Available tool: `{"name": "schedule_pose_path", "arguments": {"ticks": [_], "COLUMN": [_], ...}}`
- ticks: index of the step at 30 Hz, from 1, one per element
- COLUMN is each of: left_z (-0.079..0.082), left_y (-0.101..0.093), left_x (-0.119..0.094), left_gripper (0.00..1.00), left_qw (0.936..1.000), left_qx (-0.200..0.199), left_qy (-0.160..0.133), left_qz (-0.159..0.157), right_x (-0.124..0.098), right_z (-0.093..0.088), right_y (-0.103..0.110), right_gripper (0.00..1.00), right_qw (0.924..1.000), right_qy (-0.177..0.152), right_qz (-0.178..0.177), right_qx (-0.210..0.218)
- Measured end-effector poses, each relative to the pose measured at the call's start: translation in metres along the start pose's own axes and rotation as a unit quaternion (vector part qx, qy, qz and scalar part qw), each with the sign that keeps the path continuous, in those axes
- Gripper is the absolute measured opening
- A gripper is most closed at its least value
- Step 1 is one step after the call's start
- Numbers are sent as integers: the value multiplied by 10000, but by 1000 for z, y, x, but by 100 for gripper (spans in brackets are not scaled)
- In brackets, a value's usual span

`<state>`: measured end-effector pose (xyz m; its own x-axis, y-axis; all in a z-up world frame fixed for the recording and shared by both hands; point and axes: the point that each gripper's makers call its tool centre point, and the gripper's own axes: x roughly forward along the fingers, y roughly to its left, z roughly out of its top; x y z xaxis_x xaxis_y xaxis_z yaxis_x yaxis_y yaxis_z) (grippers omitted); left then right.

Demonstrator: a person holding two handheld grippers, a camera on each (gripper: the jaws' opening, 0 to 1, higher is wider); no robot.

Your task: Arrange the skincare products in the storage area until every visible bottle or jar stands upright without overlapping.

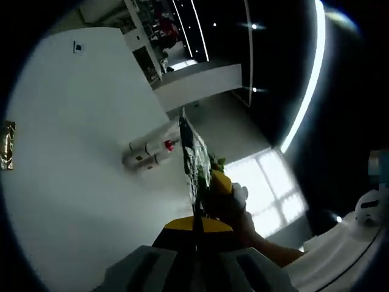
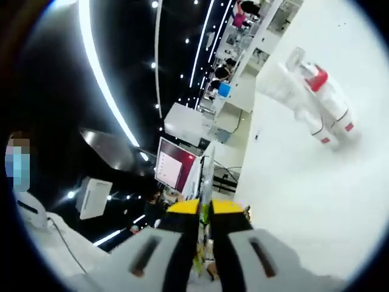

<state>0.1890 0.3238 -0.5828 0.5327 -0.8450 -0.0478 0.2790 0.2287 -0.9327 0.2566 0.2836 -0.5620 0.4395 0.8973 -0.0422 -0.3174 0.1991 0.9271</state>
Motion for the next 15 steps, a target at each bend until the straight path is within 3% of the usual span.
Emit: {"name": "schedule_pose_path", "arguments": {"ticks": [1, 2, 4, 6, 9, 15], "left_z": [3, 7, 15, 21, 21, 23], "left_y": [6, 10, 19, 23, 34, 46], "left_x": [0, 1, 2, 2, 5, 12], "left_gripper": [0, 0, 0, 0, 0, 0], "left_qw": [9999, 9997, 9991, 9984, 9978, 9964], "left_qx": [-13, -49, -87, -73, 0, -65], "left_qy": [-58, -142, -320, -449, -380, -525], "left_qz": [120, 180, 273, 328, 551, 659], "right_x": [3, 5, 7, 8, 10, 15], "right_z": [-1, -4, -19, -29, -32, -27], "right_y": [-4, -7, -20, -29, -35, -54], "right_gripper": [25, 21, 12, 10, 6, 3], "right_qw": [9999, 9999, 9986, 9977, 9970, 9943], "right_qy": [9, 68, 369, 544, 547, 671], "right_qz": [-46, -96, -325, -399, -516, -714], "right_qx": [89, 120, -209, -61, -198, -414]}}
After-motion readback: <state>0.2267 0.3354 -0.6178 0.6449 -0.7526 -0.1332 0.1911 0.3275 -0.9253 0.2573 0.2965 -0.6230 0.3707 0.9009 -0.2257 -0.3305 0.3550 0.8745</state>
